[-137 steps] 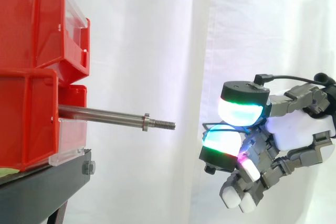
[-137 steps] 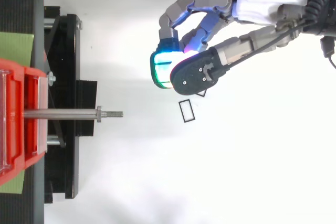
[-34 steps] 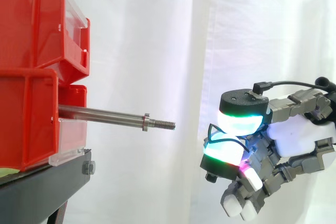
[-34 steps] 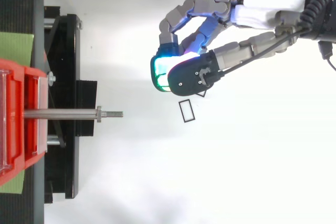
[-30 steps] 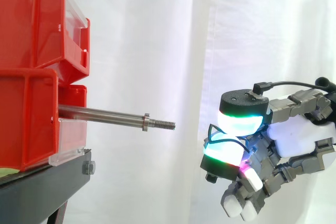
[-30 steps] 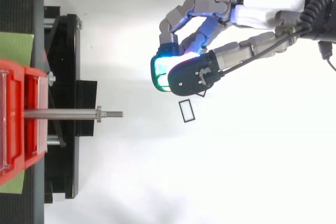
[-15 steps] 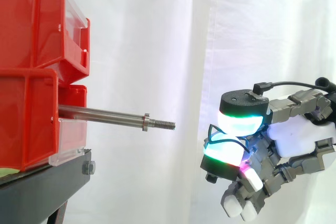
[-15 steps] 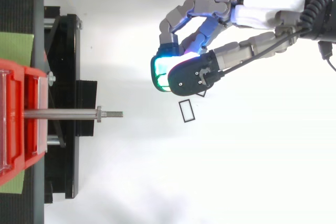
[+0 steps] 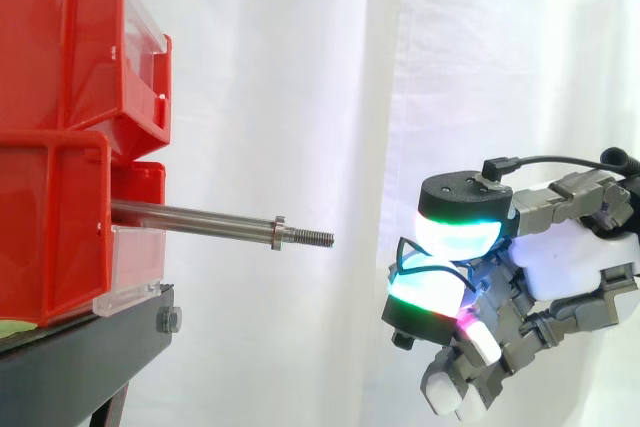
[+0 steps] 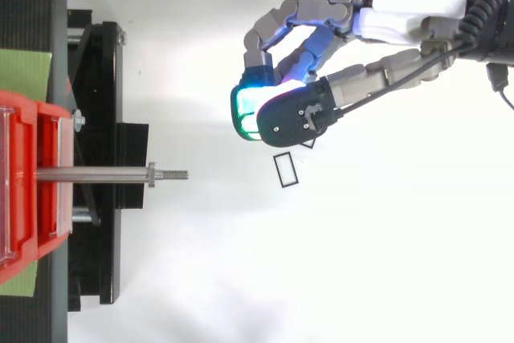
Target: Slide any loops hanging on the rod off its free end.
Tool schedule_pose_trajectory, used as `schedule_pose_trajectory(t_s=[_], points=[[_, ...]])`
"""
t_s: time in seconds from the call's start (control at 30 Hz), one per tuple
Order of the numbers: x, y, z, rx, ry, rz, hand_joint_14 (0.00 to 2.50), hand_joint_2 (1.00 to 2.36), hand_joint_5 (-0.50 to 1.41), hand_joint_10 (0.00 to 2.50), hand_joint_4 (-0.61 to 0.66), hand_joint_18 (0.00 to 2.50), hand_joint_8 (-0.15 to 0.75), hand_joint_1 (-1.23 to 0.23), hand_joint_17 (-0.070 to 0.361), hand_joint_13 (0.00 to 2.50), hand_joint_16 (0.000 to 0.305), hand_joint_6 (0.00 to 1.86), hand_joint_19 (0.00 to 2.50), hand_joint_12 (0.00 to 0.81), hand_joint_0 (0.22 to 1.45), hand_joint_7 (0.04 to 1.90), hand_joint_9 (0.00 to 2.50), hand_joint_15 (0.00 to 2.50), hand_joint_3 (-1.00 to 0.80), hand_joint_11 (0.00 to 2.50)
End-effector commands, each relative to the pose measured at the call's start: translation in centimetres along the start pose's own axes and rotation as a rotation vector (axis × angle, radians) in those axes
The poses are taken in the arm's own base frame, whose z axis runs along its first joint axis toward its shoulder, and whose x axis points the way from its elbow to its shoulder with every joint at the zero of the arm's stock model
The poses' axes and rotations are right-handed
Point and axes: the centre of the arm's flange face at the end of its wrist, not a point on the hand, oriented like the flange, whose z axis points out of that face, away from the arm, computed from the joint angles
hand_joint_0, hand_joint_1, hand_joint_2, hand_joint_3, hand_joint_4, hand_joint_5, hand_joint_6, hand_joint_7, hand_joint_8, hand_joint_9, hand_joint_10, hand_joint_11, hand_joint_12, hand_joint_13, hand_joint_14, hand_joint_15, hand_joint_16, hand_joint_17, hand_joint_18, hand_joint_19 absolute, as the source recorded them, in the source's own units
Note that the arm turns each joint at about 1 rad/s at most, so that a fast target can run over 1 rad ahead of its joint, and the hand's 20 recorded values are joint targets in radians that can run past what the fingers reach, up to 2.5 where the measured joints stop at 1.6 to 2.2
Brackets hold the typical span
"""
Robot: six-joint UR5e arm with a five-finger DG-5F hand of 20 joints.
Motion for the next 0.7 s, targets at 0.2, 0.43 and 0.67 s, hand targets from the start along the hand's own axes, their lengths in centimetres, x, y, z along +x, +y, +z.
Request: schedule_pose_trajectory(t_s=[0.2,0.43,0.67], points=[[-0.10,0.01,-0.01,0.000,-0.001,0.002,0.02,1.03,-0.15,0.02,0.10,0.45,0.279,-0.70,0.117,0.67,0.052,0.91,0.49,0.342,0.62,1.07,0.97,0.44,-0.09,0.53],[-0.09,-0.07,-0.03,0.001,-0.001,0.000,0.02,1.03,-0.16,0.02,0.11,0.47,0.284,-0.69,0.114,0.70,0.051,0.92,0.47,0.339,0.62,1.04,0.98,0.48,-0.09,0.54],[0.02,-0.05,-0.01,0.001,0.000,0.000,0.02,1.03,-0.16,0.02,0.10,0.47,0.277,-0.69,0.112,0.70,0.050,0.92,0.47,0.337,0.62,1.04,0.98,0.48,-0.10,0.54]])
